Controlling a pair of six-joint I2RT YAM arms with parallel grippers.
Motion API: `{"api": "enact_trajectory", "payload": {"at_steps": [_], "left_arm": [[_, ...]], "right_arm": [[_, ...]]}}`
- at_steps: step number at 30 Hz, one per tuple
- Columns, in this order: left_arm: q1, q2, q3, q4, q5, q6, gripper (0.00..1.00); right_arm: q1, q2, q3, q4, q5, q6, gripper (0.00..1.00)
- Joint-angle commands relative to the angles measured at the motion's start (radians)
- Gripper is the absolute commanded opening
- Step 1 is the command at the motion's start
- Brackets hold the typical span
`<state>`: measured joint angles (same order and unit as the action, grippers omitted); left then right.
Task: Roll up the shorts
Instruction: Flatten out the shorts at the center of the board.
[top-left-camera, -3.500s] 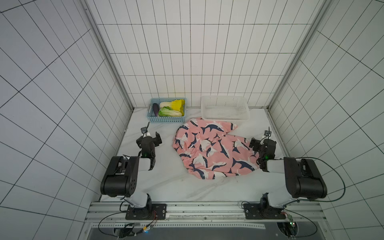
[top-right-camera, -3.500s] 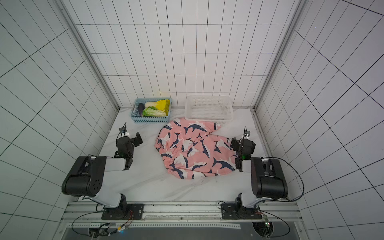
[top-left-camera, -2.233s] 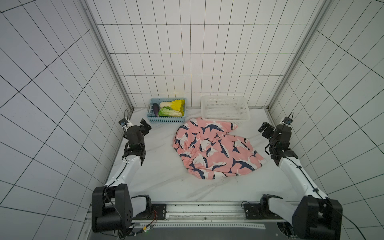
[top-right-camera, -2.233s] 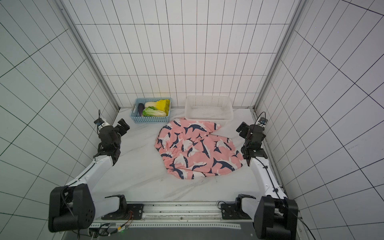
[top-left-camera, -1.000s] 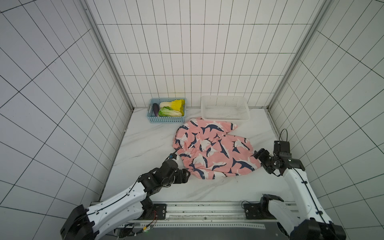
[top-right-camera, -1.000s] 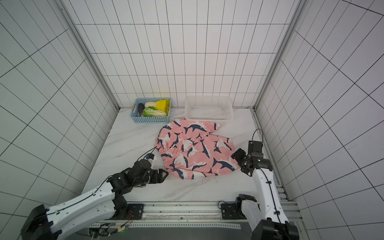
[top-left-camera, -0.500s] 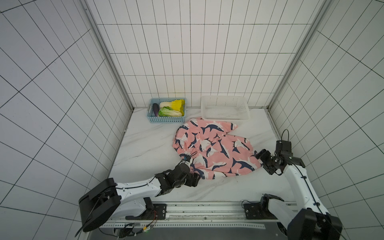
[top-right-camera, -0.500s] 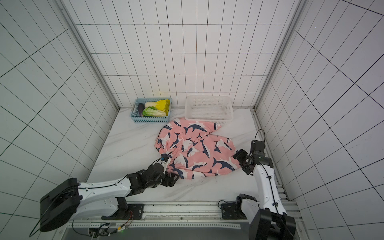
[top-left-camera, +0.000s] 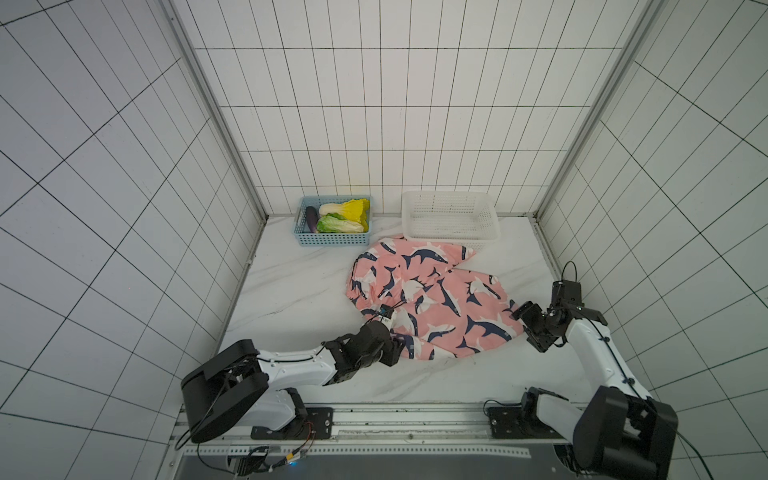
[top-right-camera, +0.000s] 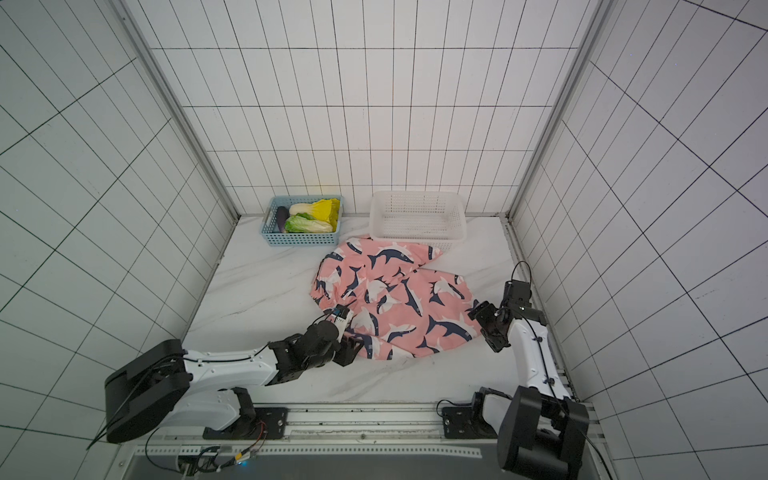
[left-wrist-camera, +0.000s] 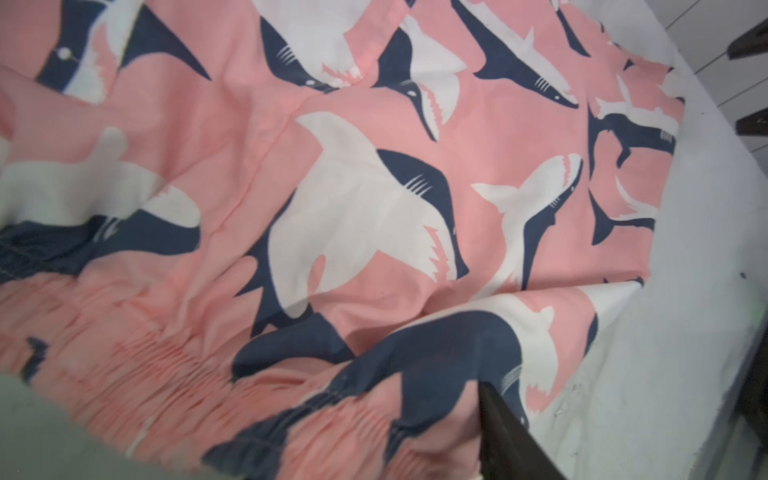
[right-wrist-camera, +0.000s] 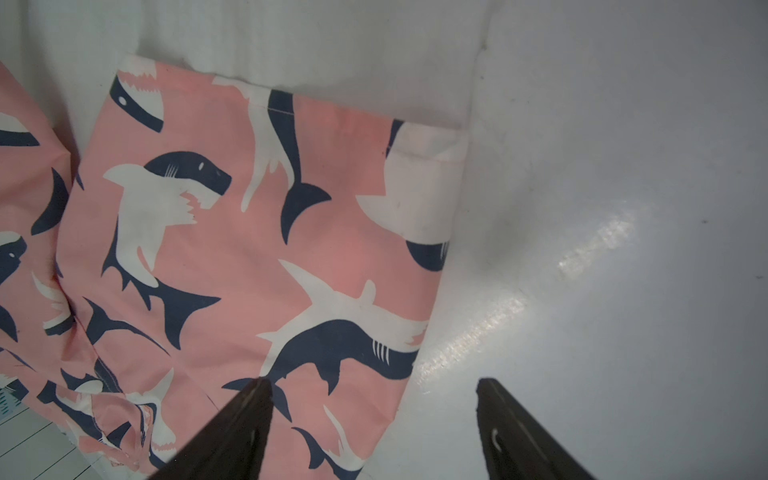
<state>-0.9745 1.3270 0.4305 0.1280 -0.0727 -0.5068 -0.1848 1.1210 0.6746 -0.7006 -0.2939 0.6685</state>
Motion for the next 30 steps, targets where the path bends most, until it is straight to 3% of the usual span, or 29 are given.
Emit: {"api": "enact_trajectory", "payload": {"at_steps": [1, 4, 5, 7, 11, 15, 19, 20, 23, 24, 30], "left_arm": [[-0.004, -0.027, 0.036, -0.043, 0.03, 0.017, 0.25], [-0.004, -0.082, 0.019, -0.078, 0.024, 0.001, 0.19], [-0.004, -0.099, 0.018, -0.093, 0.016, -0.003, 0.14], [-0.004, -0.146, 0.017, -0.136, 0.006, -0.007, 0.13], [-0.004, -0.219, 0.026, -0.209, -0.002, -0.027, 0.31], [-0.004, -0.255, 0.028, -0.234, -0.006, -0.043, 0.37], [-0.004, -0.238, 0.029, -0.216, 0.016, -0.051, 0.36], [-0.004, -0.227, 0.03, -0.215, 0.02, -0.052, 0.33], [-0.003, -0.199, 0.038, -0.216, 0.038, -0.052, 0.11], [-0.004, -0.195, 0.041, -0.219, 0.043, -0.052, 0.0], [-0.004, -0.249, 0.076, -0.351, -0.005, -0.076, 0.0]], "right_arm": [[-0.016, 0.012, -0.023, 0.006, 0.006, 0.014, 0.78], [-0.028, 0.035, -0.045, 0.032, 0.007, 0.029, 0.78], [-0.031, 0.039, -0.051, 0.043, 0.007, 0.032, 0.76], [-0.041, 0.057, -0.057, 0.067, -0.007, 0.037, 0.71], [-0.044, 0.101, -0.059, 0.114, -0.067, 0.044, 0.59], [-0.044, 0.125, -0.086, 0.17, -0.126, 0.062, 0.47], [-0.044, 0.144, -0.099, 0.2, -0.127, 0.063, 0.31], [-0.044, 0.154, -0.1, 0.203, -0.129, 0.063, 0.23], [-0.046, 0.18, -0.088, 0.211, -0.158, 0.062, 0.02], [-0.045, 0.181, -0.084, 0.211, -0.156, 0.06, 0.0], [-0.048, 0.127, -0.035, 0.168, -0.14, 0.052, 0.0]]}}
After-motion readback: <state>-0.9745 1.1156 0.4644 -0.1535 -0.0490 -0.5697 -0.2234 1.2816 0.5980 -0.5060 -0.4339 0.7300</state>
